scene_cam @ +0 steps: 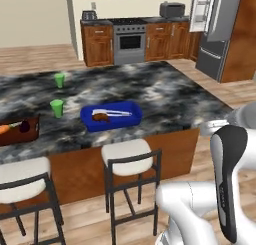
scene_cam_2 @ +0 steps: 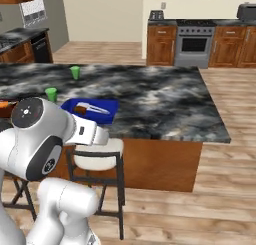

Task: Gather the eggplant and carrot from the fridge and place them on a tray on the dining counter. Then gather the steak and chicken drumstick from the fridge and place them on the other tray.

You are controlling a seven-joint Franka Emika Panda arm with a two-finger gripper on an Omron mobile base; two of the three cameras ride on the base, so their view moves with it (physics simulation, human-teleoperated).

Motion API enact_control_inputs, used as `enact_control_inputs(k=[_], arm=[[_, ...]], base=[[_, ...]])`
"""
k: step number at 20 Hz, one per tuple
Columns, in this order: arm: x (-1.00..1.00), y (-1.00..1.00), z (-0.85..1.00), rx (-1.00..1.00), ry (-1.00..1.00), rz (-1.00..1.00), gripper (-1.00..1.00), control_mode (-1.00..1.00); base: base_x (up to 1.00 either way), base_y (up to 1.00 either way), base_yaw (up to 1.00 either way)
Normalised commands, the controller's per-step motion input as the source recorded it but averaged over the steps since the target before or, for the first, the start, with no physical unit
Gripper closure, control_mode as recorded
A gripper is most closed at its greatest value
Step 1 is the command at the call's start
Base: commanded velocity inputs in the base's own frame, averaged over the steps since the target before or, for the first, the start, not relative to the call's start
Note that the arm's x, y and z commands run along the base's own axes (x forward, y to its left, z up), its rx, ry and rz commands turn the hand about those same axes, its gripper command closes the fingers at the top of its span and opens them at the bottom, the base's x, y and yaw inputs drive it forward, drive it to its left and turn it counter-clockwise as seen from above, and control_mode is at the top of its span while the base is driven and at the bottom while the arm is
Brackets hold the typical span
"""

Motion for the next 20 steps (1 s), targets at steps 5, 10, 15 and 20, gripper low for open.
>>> enact_control_inputs(k=[5, 10, 15, 20], arm=[[0.0, 0.0, 0.0, 0.0, 0.0, 0.0, -1.0, 1.0], [0.0, 0.0, 0.0, 0.0, 0.0, 0.0, -1.0, 1.0], [0.0, 0.0, 0.0, 0.0, 0.0, 0.0, -1.0, 1.0], [0.0, 0.0, 0.0, 0.0, 0.0, 0.0, -1.0, 1.0]], base=[[0.09, -0.99, -0.12], [0.24, -1.0, -0.08], [0.5, -1.0, -0.04], [0.8, -0.99, 0.0]])
